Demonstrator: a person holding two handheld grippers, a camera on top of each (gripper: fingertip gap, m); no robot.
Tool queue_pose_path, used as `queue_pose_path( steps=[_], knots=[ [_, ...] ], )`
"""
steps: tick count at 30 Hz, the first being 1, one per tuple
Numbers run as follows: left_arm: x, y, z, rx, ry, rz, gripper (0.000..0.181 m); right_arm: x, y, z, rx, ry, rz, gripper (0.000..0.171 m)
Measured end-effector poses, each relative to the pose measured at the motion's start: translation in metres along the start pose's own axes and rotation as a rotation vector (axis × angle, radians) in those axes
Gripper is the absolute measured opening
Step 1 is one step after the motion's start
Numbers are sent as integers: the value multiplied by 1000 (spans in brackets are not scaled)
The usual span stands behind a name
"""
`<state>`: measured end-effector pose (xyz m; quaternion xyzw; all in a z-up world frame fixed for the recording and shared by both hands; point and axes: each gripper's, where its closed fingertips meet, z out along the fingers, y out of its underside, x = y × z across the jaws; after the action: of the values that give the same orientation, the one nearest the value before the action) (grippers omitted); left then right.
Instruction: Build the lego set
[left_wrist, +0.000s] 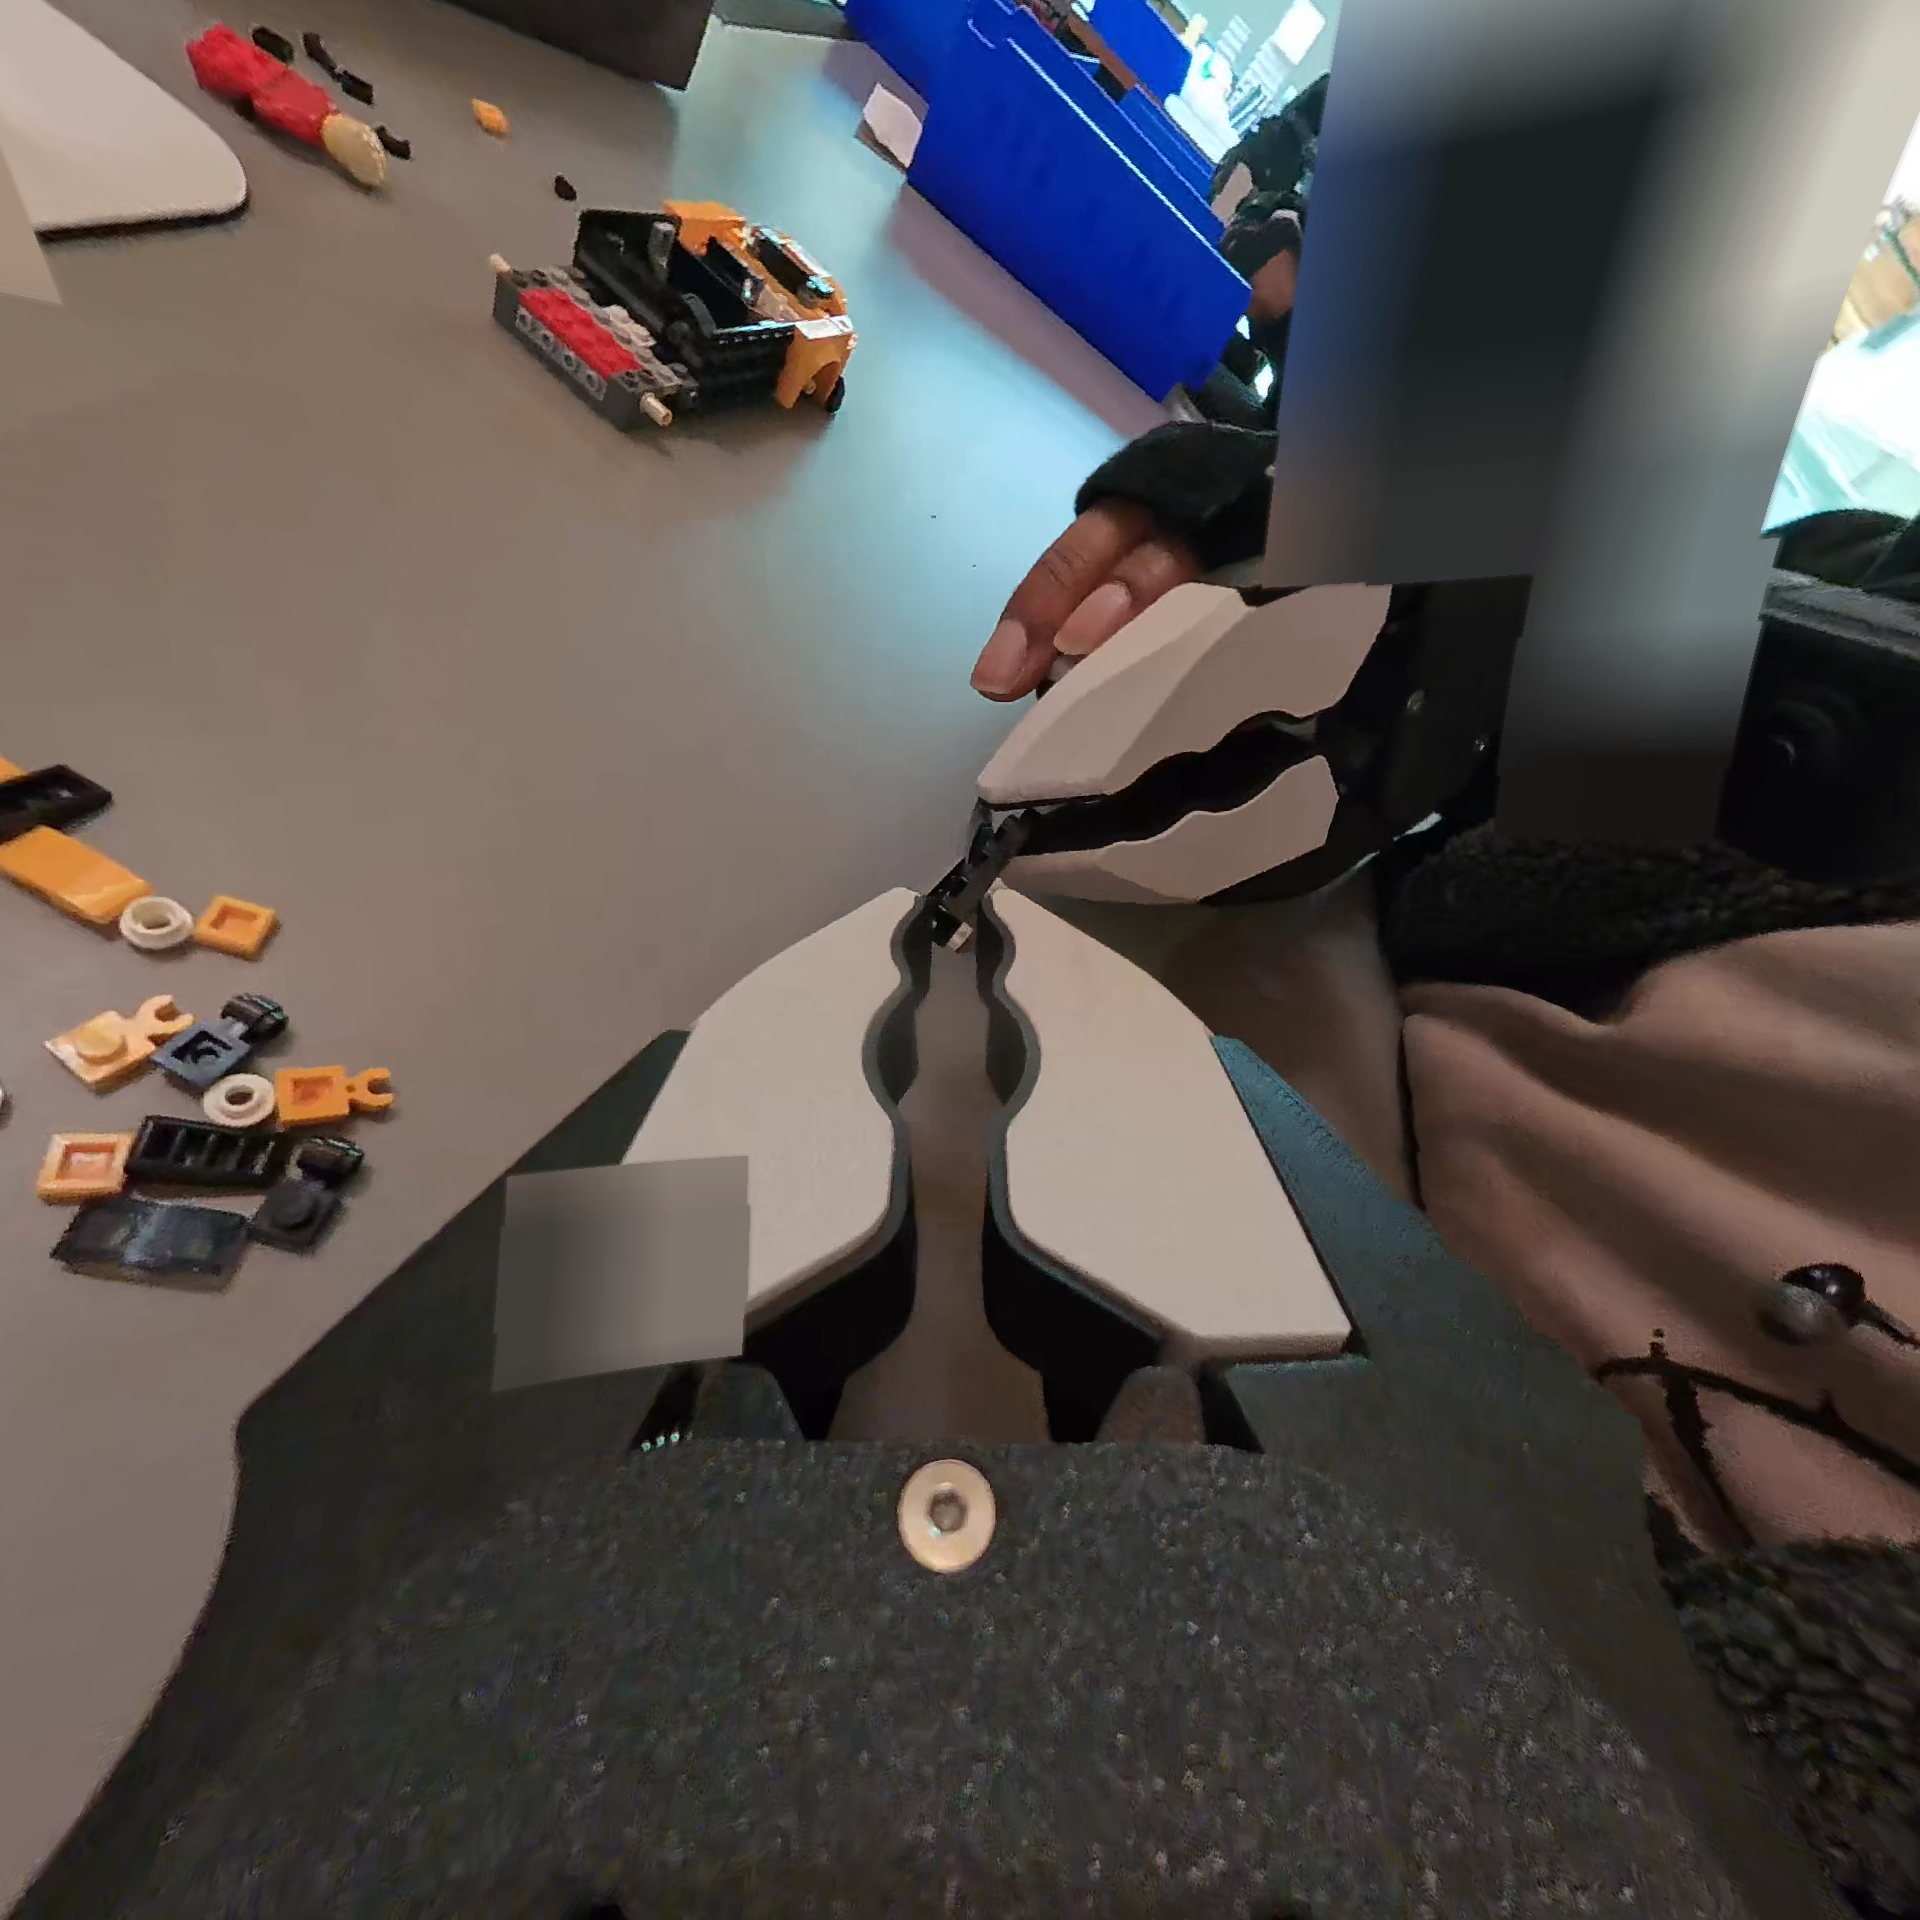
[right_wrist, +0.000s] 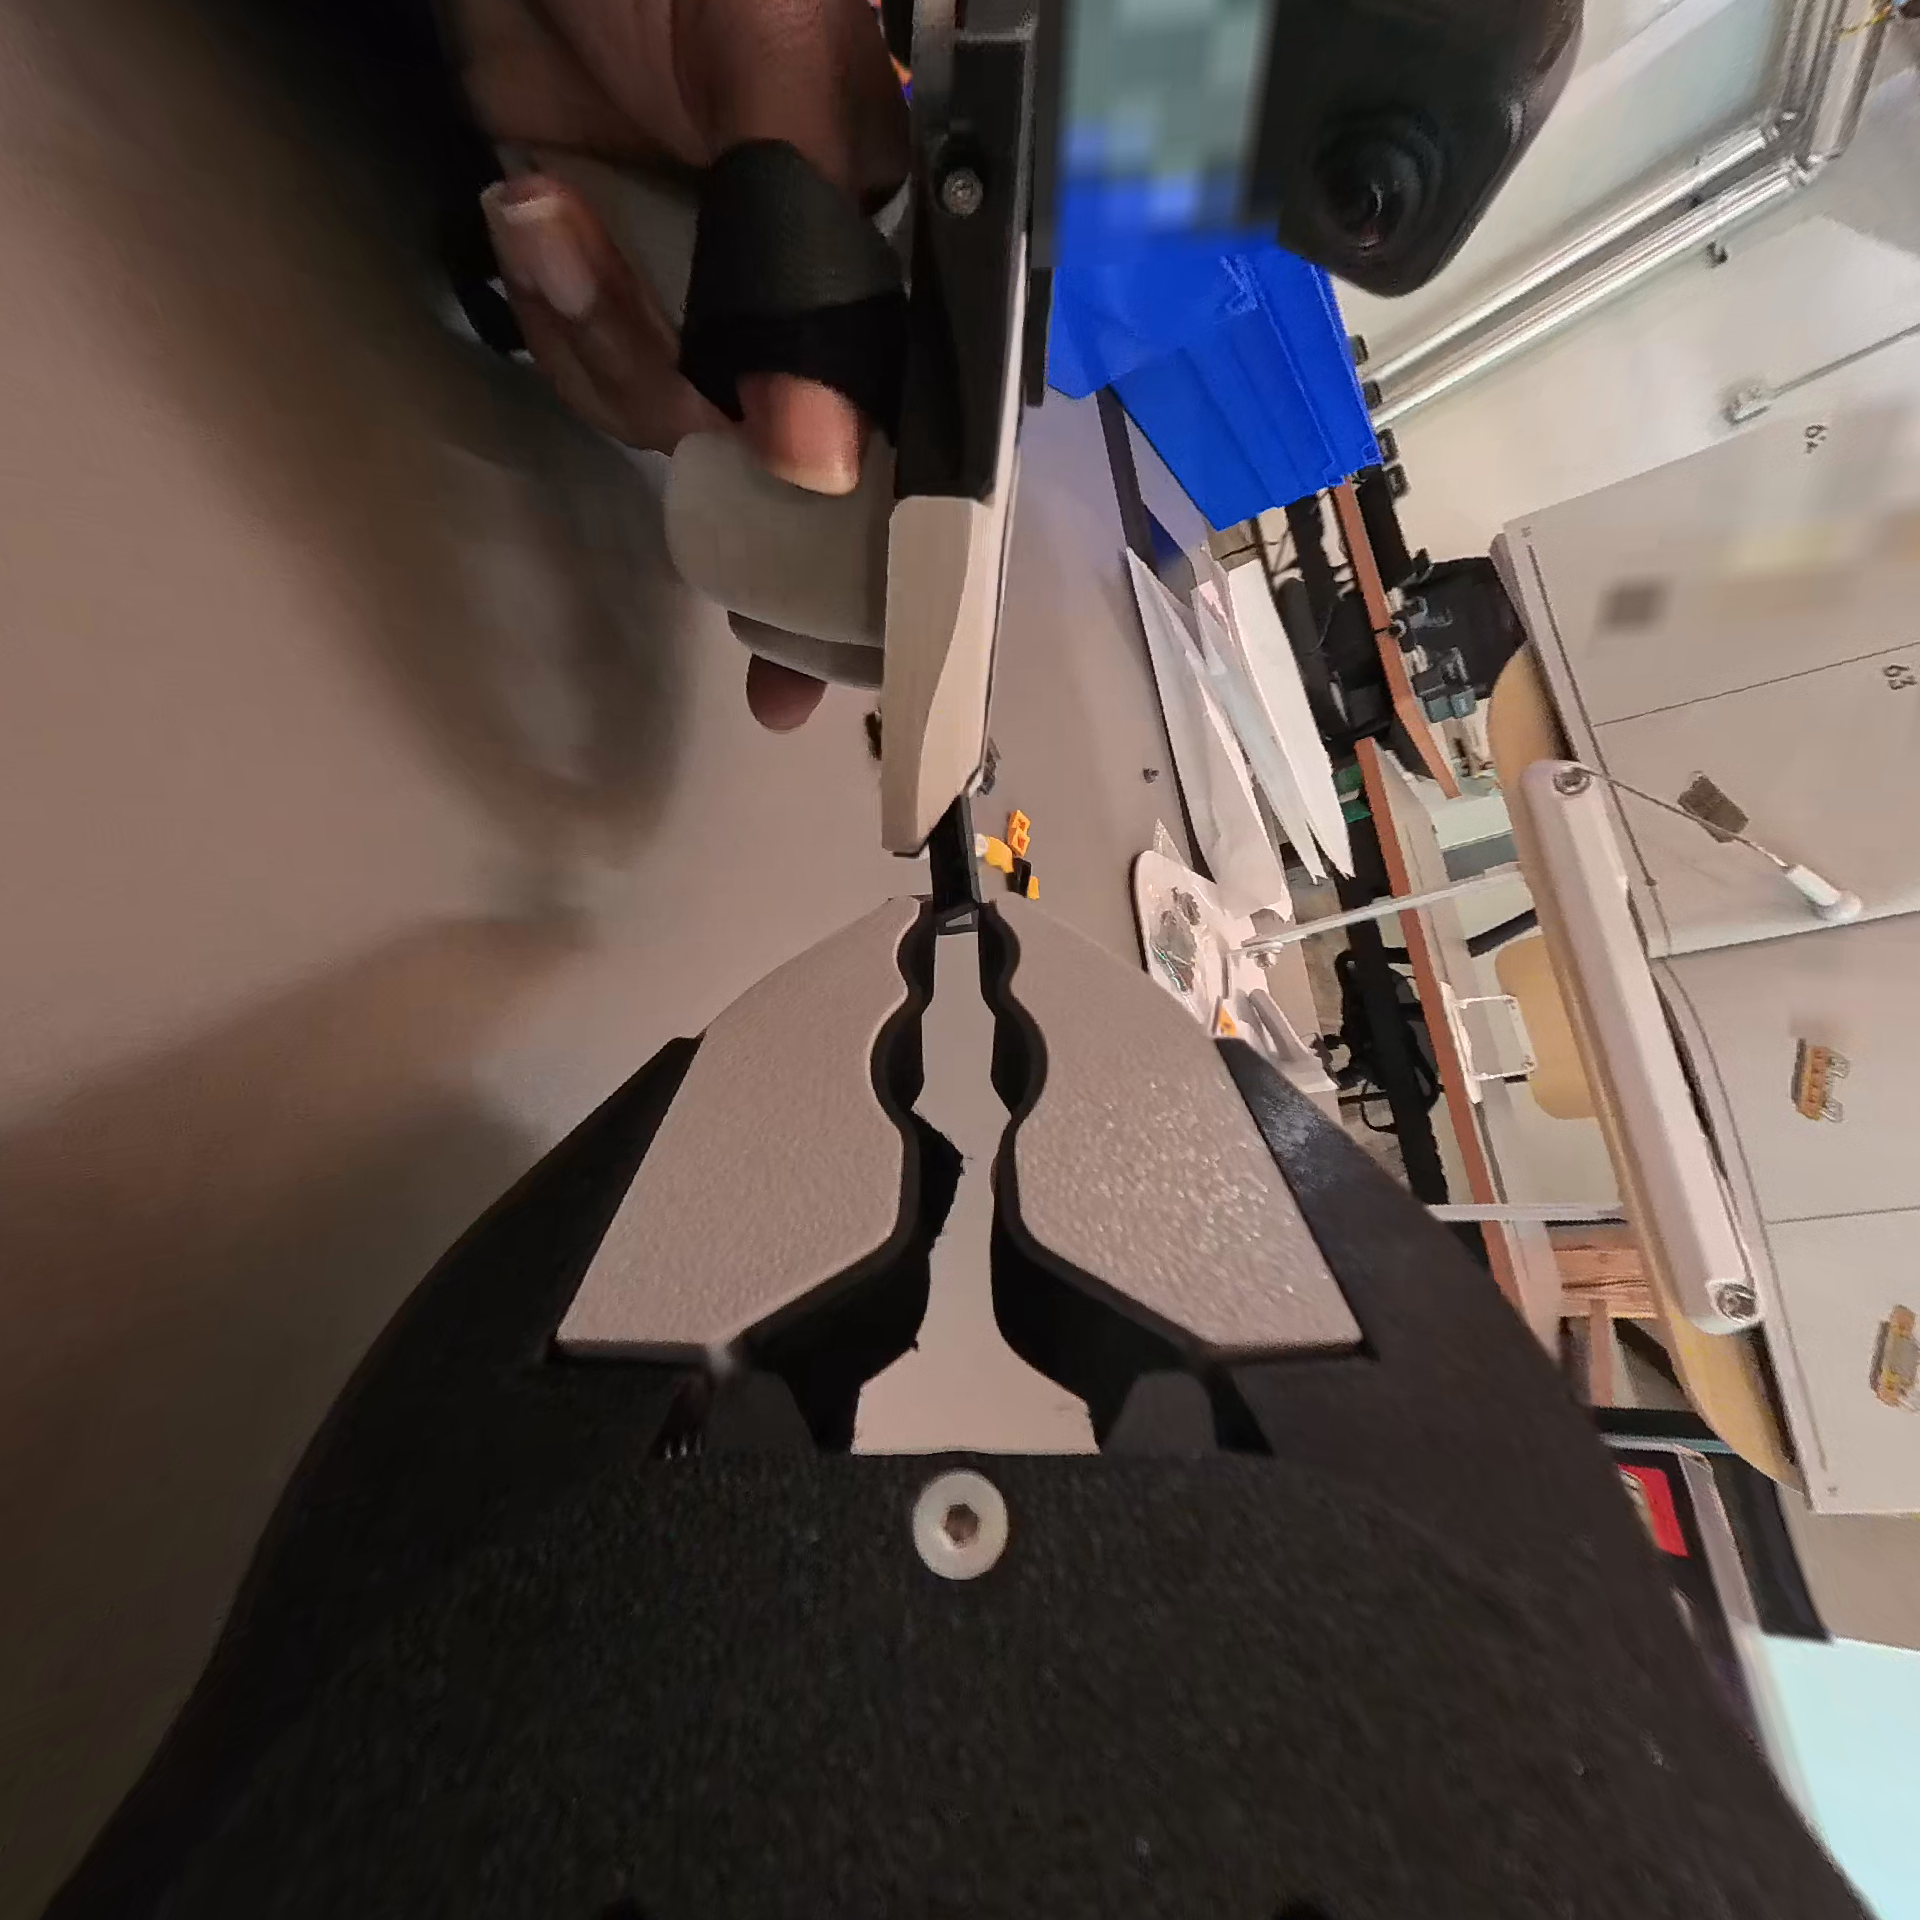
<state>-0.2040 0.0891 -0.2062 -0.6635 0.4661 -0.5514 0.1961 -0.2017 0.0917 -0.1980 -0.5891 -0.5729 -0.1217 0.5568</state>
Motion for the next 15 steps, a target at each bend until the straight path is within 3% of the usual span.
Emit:
queue_pose_path(
  steps=[7,15],
  knots=[
    [-11,1,3,9,-92,-66,11,-2,1,4,-44,39,-35,7],
    [-10,2,6,7,-107,12,14,-4,-4,5,-18,34,-14,7]
  ],
)
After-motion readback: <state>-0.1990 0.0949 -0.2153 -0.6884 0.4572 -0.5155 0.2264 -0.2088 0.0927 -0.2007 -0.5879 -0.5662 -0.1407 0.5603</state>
